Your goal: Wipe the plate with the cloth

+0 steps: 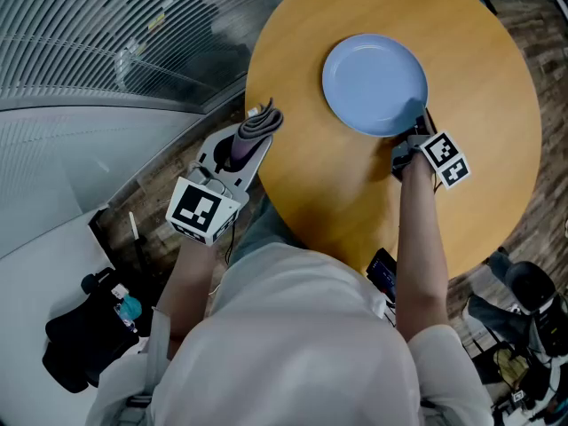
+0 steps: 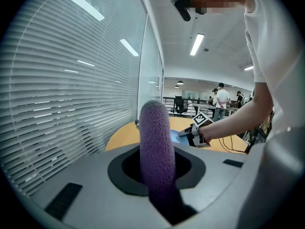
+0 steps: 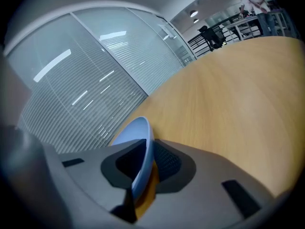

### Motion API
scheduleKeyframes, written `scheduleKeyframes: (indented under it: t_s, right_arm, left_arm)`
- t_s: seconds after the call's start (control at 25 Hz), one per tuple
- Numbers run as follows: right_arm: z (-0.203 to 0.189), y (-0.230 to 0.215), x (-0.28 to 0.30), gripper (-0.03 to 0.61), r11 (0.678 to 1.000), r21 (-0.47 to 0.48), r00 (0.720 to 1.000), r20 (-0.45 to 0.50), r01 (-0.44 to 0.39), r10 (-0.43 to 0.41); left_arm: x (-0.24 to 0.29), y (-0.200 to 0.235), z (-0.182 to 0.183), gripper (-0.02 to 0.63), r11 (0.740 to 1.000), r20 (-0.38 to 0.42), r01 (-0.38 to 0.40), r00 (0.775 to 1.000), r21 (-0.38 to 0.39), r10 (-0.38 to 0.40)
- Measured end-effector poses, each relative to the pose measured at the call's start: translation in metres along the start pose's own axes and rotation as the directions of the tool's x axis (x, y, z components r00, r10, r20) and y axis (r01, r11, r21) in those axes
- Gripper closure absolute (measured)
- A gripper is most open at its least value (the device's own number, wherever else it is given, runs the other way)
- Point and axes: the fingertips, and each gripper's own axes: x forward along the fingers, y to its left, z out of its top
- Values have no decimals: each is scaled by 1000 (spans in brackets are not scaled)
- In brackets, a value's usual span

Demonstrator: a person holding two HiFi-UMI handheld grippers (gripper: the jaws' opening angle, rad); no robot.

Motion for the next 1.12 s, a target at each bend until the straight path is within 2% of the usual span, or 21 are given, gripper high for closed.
scheduleKeyframes:
  t_s: [0.16,0.4,0.76,1.12]
  right_arm:
    - [3,1,27,511,993,-119,996,-84,2,-12]
    - [-7,7,42,511,951,-310,982,-182,-13,-46]
    - [-23,11,46,509,838,-543,957,-265,-46,-119]
    - [-47,17,32,509,739,-672,948,-263,-45,-182]
  left_arm:
    - [21,14,2,531,1000,-6,-6,1000,-7,6]
    - [29,18,-2,531,1000,-16,-4,1000,-15,4]
    - [29,19,-4,529,1000,-15,-6,1000,-16,6]
    - [3,10,-17,531,1000,-11,-5,1000,-3,4]
